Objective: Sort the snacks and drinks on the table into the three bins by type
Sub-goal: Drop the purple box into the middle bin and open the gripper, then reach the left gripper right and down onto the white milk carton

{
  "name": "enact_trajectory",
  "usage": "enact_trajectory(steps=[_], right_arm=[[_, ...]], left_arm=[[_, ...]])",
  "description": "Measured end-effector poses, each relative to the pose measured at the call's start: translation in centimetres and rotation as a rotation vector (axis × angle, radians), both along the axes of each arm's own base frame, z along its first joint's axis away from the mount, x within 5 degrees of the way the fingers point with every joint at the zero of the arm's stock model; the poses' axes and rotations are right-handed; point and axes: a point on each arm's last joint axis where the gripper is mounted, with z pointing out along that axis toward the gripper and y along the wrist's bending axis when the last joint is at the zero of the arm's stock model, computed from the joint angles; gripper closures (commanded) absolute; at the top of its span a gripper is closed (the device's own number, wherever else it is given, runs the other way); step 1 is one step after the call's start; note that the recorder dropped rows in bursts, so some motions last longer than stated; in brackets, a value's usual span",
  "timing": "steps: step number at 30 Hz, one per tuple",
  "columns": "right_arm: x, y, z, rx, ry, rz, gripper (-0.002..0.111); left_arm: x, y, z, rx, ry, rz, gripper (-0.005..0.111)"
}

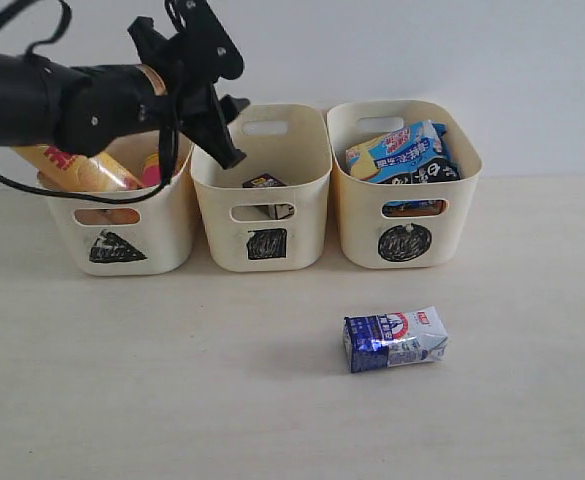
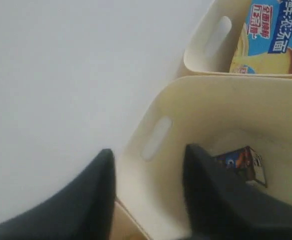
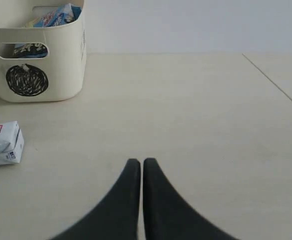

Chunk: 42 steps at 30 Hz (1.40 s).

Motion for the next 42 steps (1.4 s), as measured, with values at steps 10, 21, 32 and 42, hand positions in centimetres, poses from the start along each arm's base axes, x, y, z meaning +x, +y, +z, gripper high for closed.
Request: enact_trajectory(steps=[10, 21, 32, 42], right_arm=[[0.0, 0.0, 0.0, 0.000, 0.000, 0.000, 0.108], [0.0, 0.0, 0.0, 0.000, 0.000, 0.000, 0.108], [0.0, 0.0, 0.0, 0.000, 0.000, 0.000, 0.108], [0.0, 0.0, 0.0, 0.000, 0.000, 0.000, 0.108]], left_arm=[[-3.4, 2.1, 3.4, 0.071, 0.237, 0.069, 0.102], [-7.1, 1.4, 4.1, 0.091, 0.502, -0.067, 0.102], [-10.3, -2.1, 4.1, -0.002, 0.667, -0.394, 0.102], [-14.1, -8.0, 3.6, 0.076, 0.605, -0.549, 0.102]])
